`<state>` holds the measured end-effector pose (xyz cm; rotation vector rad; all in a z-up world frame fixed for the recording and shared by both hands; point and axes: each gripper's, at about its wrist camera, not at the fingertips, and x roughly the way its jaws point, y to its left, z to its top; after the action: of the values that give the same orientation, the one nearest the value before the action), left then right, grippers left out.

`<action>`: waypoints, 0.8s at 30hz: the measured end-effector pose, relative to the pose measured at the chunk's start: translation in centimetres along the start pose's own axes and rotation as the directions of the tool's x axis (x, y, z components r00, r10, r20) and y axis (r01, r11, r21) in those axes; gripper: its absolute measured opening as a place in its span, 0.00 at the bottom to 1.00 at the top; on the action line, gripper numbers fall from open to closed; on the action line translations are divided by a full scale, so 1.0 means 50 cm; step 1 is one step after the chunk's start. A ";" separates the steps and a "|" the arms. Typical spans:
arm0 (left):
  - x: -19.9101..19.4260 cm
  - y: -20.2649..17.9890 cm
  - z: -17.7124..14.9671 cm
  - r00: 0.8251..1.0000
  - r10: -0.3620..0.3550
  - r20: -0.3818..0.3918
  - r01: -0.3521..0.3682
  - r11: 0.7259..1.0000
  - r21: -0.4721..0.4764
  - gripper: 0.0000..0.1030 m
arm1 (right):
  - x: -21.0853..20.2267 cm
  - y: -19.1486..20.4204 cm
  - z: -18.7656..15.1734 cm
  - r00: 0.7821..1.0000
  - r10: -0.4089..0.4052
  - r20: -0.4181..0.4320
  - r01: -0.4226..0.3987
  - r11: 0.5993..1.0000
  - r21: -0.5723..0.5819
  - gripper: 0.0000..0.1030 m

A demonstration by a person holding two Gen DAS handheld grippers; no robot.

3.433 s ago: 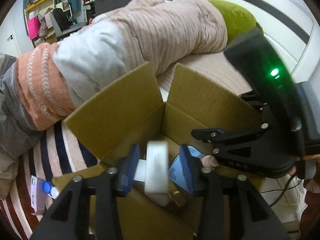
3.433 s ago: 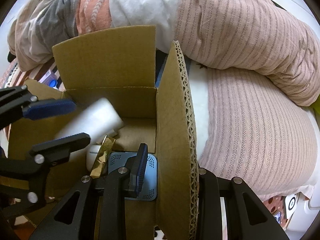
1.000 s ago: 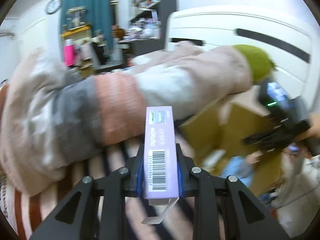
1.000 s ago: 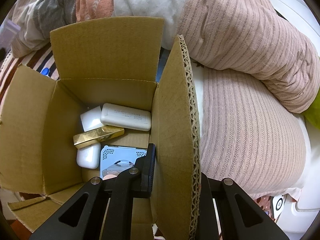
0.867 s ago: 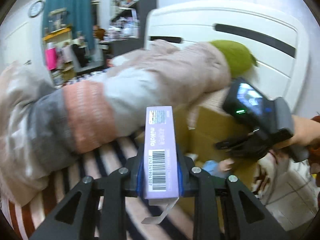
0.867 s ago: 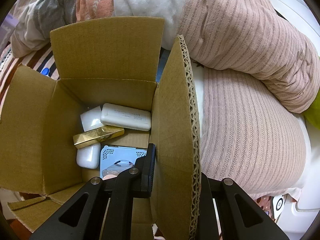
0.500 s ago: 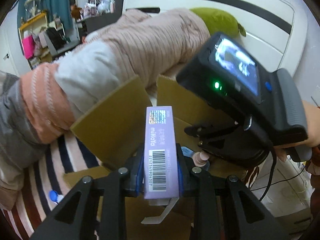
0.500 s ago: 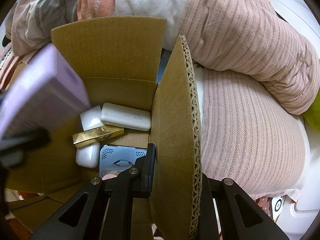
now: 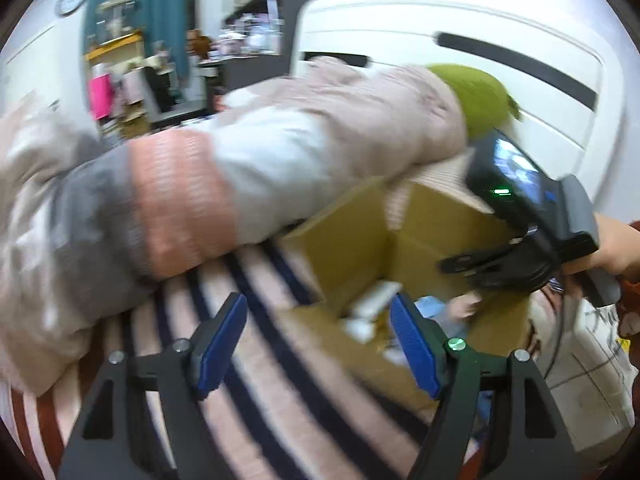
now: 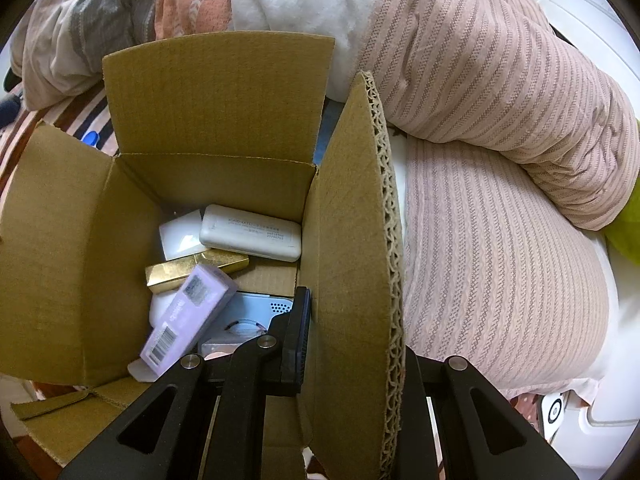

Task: Organize rigid objects
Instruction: 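Grasp the lilac box with the left gripper and drop it into the box, then grasp the blue-and-white lens case with the left gripper and drop it into the box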

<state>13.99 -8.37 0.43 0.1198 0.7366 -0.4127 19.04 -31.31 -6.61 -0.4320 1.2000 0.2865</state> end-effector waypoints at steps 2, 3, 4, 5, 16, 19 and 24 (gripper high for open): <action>-0.007 0.051 -0.026 1.000 0.027 -0.004 -0.028 0.999 -0.025 0.69 | -0.004 -0.001 0.003 1.000 -0.001 -0.001 0.001 1.000 0.001 0.11; -0.005 0.079 -0.046 0.997 0.070 -0.012 -0.071 0.997 -0.020 0.69 | -0.004 -0.001 0.003 1.000 -0.002 -0.002 0.002 1.000 0.001 0.11; -0.001 0.096 -0.060 0.994 0.106 -0.021 -0.107 0.994 -0.012 0.69 | -0.005 -0.002 0.003 1.000 -0.003 -0.002 0.003 1.000 0.000 0.11; 0.011 0.122 -0.085 0.985 0.165 -0.044 -0.165 0.986 -0.003 0.69 | -0.006 -0.002 0.004 1.000 -0.006 -0.002 0.006 1.000 0.000 0.11; 0.194 0.259 -0.246 0.941 0.209 -0.268 -0.249 0.960 -0.125 0.69 | -0.005 -0.006 0.005 1.000 -0.004 -0.005 0.004 1.000 -0.001 0.11; 0.224 0.253 -0.245 0.936 0.221 -0.272 -0.260 0.959 -0.115 0.69 | -0.004 -0.011 0.006 1.000 -0.001 -0.006 0.001 1.000 0.001 0.11; 0.257 0.257 -0.233 0.936 0.236 -0.262 -0.279 0.950 -0.141 0.70 | -0.003 -0.015 0.006 1.000 -0.003 -0.008 0.003 1.000 -0.002 0.11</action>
<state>20.42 2.13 -17.32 0.1000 0.9821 -0.0786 19.56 -31.83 -6.24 -0.4371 1.2071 0.2835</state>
